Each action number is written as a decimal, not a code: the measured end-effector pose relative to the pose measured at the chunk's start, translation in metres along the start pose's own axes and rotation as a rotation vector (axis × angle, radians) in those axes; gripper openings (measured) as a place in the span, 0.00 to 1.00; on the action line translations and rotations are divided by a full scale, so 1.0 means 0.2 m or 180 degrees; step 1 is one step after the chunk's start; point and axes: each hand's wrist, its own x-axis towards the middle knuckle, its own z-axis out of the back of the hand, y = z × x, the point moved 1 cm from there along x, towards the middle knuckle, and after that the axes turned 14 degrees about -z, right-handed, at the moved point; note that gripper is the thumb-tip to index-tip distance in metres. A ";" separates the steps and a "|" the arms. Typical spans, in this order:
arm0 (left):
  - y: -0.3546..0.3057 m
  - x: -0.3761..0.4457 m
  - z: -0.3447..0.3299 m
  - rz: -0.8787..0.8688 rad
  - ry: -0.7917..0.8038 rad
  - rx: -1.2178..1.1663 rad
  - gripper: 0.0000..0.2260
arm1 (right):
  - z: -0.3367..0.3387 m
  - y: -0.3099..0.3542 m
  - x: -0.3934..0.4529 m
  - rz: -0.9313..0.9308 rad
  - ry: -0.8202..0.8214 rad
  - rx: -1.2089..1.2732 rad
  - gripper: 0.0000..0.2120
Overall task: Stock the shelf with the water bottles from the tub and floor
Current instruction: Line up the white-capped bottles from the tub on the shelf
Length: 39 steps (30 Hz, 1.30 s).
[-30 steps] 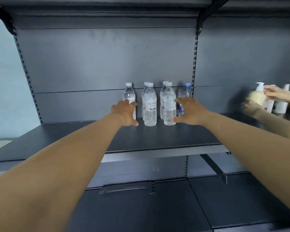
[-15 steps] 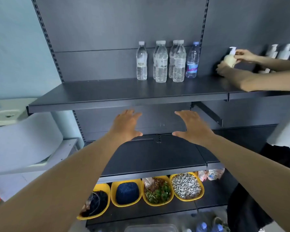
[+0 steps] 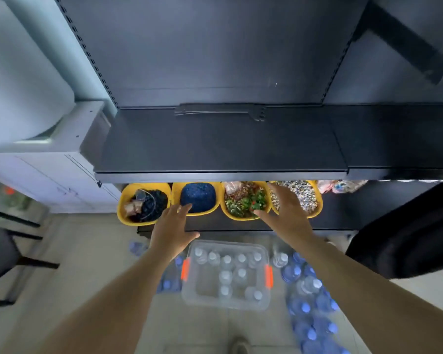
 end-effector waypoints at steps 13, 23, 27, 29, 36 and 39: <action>0.32 -0.07 -1.49 0.0534 0.0879 -0.0857 0.35 | -1.10 -1.09 -0.06 -0.0998 0.0847 -0.0062 0.33; 0.49 0.07 -2.47 0.0666 0.0797 -0.1647 0.37 | -1.88 -1.76 -0.07 -0.1540 0.0678 0.0188 0.32; 0.54 0.11 -2.67 0.0682 0.0677 -0.1775 0.35 | -2.05 -1.91 -0.07 -0.1596 0.0543 0.0296 0.32; 0.57 0.12 -2.74 0.0673 0.0674 -0.1822 0.34 | -2.10 -1.97 -0.09 -0.1636 0.0540 0.0322 0.32; 0.58 0.19 -2.85 0.0558 0.0611 -0.1731 0.30 | -2.18 -2.06 -0.07 -0.1657 0.0726 0.0270 0.30; 0.58 0.23 -2.88 0.0494 0.0654 -0.1771 0.29 | -2.20 -2.08 -0.02 -0.1658 0.0699 0.0180 0.28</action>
